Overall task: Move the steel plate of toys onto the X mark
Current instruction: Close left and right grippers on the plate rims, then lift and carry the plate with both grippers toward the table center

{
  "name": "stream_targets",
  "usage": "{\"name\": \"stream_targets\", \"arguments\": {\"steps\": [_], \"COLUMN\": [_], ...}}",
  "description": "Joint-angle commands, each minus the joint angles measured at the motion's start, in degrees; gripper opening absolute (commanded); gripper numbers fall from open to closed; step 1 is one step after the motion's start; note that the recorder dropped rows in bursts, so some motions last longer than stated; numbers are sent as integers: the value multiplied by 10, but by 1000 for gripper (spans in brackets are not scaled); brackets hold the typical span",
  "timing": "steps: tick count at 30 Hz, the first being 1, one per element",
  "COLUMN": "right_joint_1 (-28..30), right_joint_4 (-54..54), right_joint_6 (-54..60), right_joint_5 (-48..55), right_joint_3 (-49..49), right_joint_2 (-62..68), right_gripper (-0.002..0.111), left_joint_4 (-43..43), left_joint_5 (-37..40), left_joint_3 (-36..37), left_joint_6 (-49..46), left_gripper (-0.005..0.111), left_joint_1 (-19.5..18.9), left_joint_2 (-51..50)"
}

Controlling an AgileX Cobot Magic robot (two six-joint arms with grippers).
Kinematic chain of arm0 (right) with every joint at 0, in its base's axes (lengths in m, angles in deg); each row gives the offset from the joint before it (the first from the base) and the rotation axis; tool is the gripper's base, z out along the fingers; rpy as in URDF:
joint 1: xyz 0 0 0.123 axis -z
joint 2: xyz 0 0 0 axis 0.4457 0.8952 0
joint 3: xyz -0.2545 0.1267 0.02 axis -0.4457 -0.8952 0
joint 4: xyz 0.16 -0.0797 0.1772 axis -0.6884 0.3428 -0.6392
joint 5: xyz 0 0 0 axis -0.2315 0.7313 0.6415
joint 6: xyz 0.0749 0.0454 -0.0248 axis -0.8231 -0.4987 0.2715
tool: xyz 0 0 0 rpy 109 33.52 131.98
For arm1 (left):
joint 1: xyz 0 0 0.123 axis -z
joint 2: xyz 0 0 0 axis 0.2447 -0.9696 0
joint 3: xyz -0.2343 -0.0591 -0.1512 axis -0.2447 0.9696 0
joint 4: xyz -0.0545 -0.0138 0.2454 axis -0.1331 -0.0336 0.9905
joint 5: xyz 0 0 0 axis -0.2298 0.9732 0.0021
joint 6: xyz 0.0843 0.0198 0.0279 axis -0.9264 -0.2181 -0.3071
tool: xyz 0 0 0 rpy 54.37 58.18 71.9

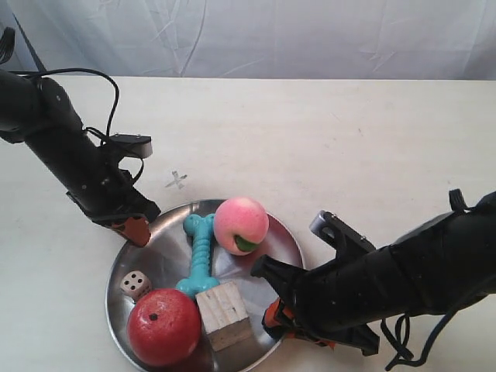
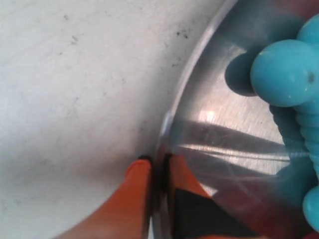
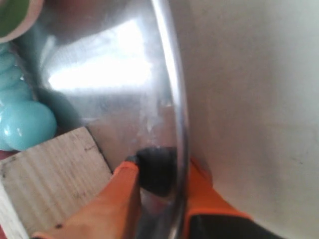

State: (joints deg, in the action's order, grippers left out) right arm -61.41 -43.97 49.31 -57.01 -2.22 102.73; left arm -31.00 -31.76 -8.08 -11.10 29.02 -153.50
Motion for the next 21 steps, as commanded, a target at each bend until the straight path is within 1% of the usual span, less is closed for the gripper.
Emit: {"name": "stream_targets", "arguments": {"steps": [1,5,11,14,21], "right_joint_1": [-5,-5,-5,-5,-4], "right_joint_4": [6,6,6,6,6], "right_joint_6": [12,12,12,12,1], "right_joint_5": [24,26,50,52,62], "right_joint_3": [3,3,3,3,3], "right_joint_2": [16,16,16,14,4], "right_gripper": [-1,-1,-1,-1,-1], "left_joint_4": [-43,-31,-12,-4,45], "left_joint_5": [62,83,91,114,172], "left_joint_3": [12,12,11,3,-31], "left_joint_6": [7,14,30,35,75], "left_gripper": [0,0,0,0,0], "left_joint_1": [24,24,24,24,24], "left_joint_2": [-21,-21,-18,-12,-9]}}
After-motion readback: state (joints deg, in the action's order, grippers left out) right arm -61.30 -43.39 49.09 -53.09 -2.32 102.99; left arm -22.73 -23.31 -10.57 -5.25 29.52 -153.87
